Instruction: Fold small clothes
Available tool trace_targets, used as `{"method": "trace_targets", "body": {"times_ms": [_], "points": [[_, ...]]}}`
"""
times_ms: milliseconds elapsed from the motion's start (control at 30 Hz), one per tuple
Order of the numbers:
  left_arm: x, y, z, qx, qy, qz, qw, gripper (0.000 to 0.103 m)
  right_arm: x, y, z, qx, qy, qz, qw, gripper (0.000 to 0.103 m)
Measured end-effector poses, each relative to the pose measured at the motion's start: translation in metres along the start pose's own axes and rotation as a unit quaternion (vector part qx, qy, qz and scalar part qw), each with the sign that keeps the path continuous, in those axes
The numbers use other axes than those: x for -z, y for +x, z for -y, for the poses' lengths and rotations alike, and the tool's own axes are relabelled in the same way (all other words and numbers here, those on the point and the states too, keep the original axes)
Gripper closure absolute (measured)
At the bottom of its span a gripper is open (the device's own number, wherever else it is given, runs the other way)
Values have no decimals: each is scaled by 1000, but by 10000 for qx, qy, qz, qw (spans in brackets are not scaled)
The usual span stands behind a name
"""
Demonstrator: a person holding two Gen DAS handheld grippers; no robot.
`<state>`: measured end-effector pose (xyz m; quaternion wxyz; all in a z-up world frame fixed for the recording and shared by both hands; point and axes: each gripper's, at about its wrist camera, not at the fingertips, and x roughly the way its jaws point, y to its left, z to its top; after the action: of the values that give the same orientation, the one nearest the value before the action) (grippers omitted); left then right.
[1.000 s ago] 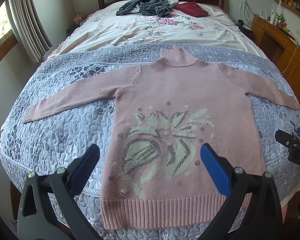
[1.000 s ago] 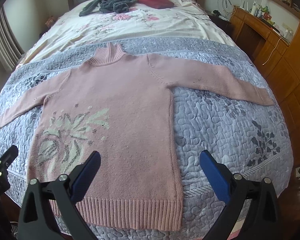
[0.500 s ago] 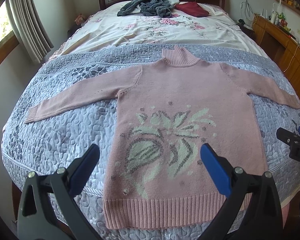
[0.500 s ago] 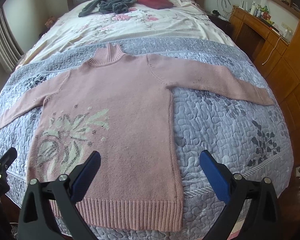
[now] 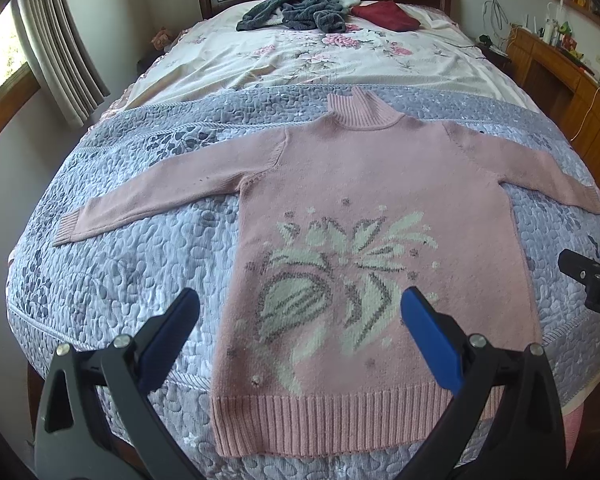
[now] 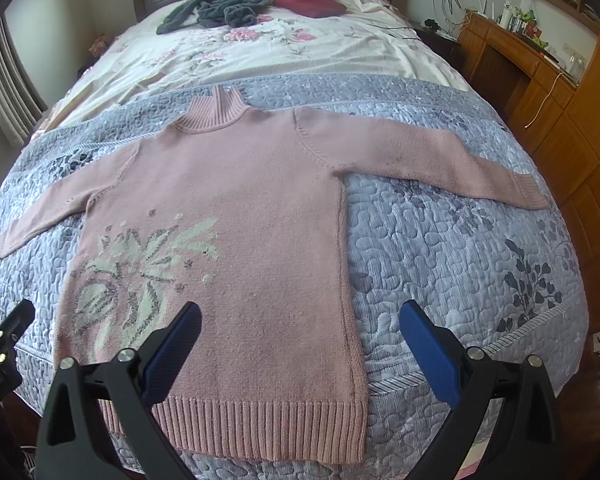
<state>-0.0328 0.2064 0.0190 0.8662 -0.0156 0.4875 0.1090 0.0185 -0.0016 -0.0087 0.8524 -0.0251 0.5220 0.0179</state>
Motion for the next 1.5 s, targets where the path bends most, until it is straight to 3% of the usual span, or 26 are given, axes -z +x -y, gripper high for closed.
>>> {"method": "trace_targets", "body": {"times_ms": [1033,1167,1333,1500], "points": [[1,-2,-1,-48,25,50,10000,3,-1,0,-1,7,-10,16,10000,4],[2,0,-3,-6,25,81,10000,3,-3,2,3,-161,70,55,9998,4],[-7,27,12,134,124,-108,9998,3,-14,22,53,-226,457,-6,9987,4],[-46,53,60,378,389,-18,9985,3,-50,51,167,139,1227,50,9923,4]]}}
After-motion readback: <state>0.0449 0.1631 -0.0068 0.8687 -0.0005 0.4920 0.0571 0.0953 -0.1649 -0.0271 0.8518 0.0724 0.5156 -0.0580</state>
